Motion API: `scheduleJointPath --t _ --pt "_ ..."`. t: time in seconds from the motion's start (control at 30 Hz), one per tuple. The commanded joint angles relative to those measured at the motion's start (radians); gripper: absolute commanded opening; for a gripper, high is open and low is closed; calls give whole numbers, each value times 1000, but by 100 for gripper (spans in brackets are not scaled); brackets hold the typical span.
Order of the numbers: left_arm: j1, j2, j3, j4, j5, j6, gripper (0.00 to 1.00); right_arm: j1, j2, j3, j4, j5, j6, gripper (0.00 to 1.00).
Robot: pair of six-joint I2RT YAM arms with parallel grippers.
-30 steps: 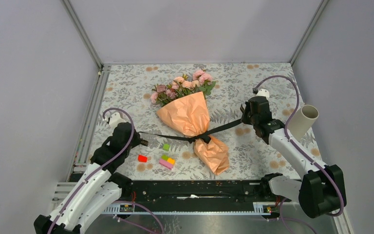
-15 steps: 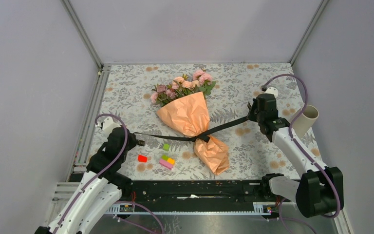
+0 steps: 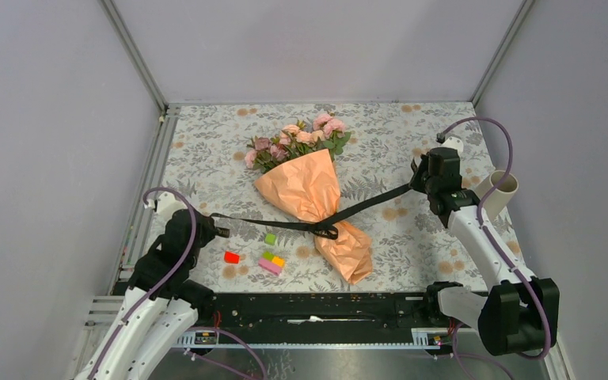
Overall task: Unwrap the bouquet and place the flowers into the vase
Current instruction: Untie the ribbon from the wrapping paper.
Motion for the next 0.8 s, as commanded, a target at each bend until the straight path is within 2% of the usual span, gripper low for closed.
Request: scheduleJointPath --t 0.0,0.4,0.77 --pt "8 -2 75 -13 -37 38 0 -19 -22 61 5 -10 -1 0" --pt "10 76 214 -140 -72 178 0 -45 -29 113 -10 -23 6 0" --pt "11 110 286 -201 -224 264 0 -72 -51 196 -34 0 -10 0"
